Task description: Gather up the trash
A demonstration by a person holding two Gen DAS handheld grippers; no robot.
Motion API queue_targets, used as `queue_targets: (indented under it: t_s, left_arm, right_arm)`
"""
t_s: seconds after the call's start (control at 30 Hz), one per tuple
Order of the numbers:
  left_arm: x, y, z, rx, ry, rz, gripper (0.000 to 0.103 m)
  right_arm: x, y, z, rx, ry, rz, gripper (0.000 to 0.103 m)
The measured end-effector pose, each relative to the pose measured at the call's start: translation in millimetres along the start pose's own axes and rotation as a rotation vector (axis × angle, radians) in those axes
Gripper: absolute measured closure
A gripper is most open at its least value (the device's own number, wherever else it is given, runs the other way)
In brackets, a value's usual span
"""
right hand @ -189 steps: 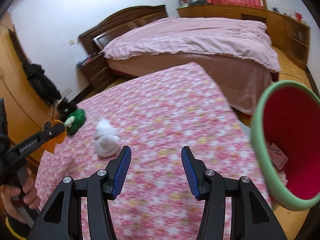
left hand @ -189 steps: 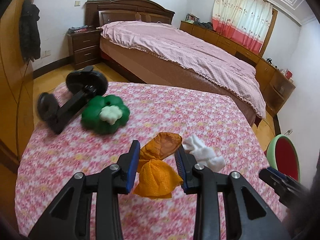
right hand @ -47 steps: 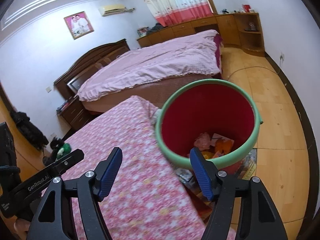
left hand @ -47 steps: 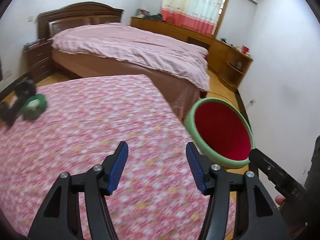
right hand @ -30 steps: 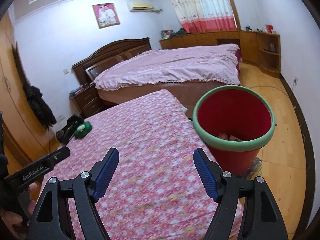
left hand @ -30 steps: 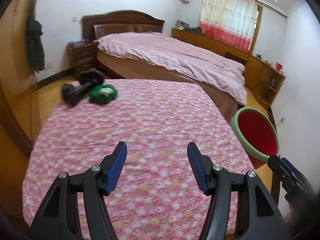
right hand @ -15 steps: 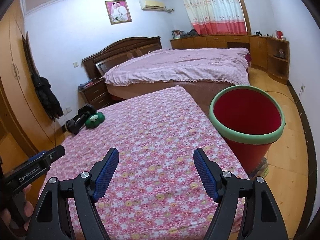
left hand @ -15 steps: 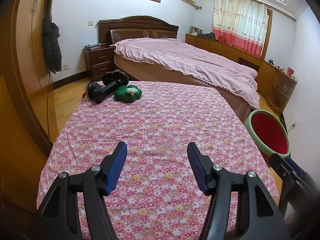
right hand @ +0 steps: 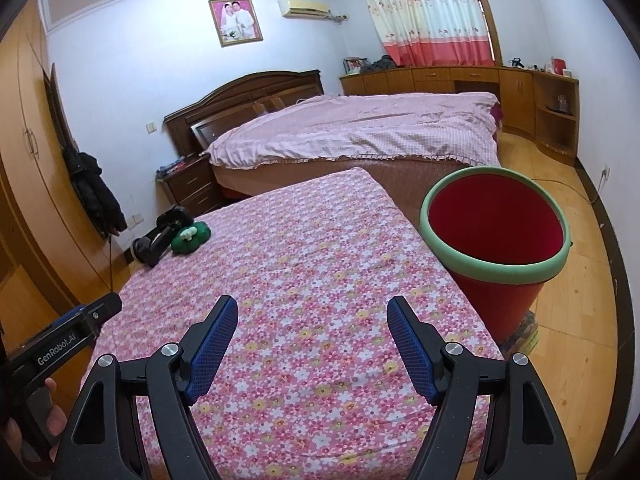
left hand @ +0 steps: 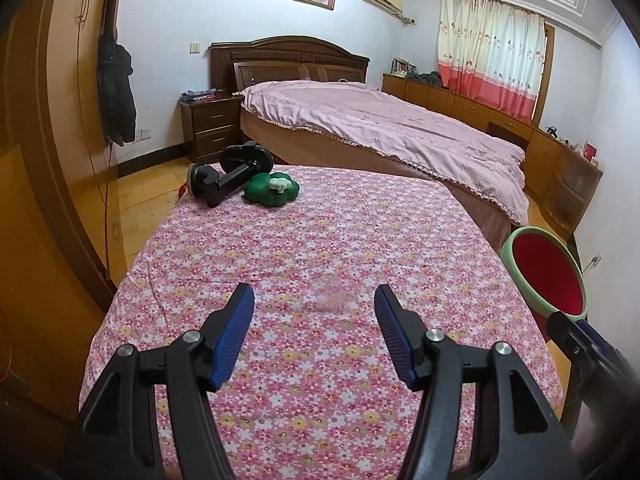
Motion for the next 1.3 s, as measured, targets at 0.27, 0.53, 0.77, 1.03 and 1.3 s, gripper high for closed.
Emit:
queue_targets:
  t_s: [0.27,0.53,0.77,1.03,1.3]
  left_arm:
    - [2.9,-2.1,-1.0,0.001,-0.011,0.010,0.041]
    - [5.9,-3.9,-2.5,-0.001,-0.012,0.020,0.041]
    - [6.4,-4.6,-3.2,-0.001,-0.013,0.021,0.041]
    - [6.7,-4.4,-3.2,-0.002,-0.012,0.021,0.041]
    - [6.4,-4.1,-3.0,-0.002,-0.013,0.021,0.041]
  right_arm:
    - [0.1,0.4,-3.1,0.012,0.001,0.002,0.025]
    - [0.7,1.7,-6.9,0.020,-0.001,0.001,0.025]
    - [0.4,1.3,-7.7,0.022,-0.002,0.001,0.025]
    - [0.5,2.3,-8.6,0.022,-0.002,-0.001,0.025]
    - [0.1,2.3,-8.7,0.022,-0.003,-0.001,0.025]
Point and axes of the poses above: each gripper's, at about its wrist camera, not at the fingertips, and x roughly against the way its jaws point, z to its right, y to its underside, the point moved 9 cm from there along -x, roughly the way its jaws point, and after that the axes turned 15 degrees about y, right-handed, at the moved point
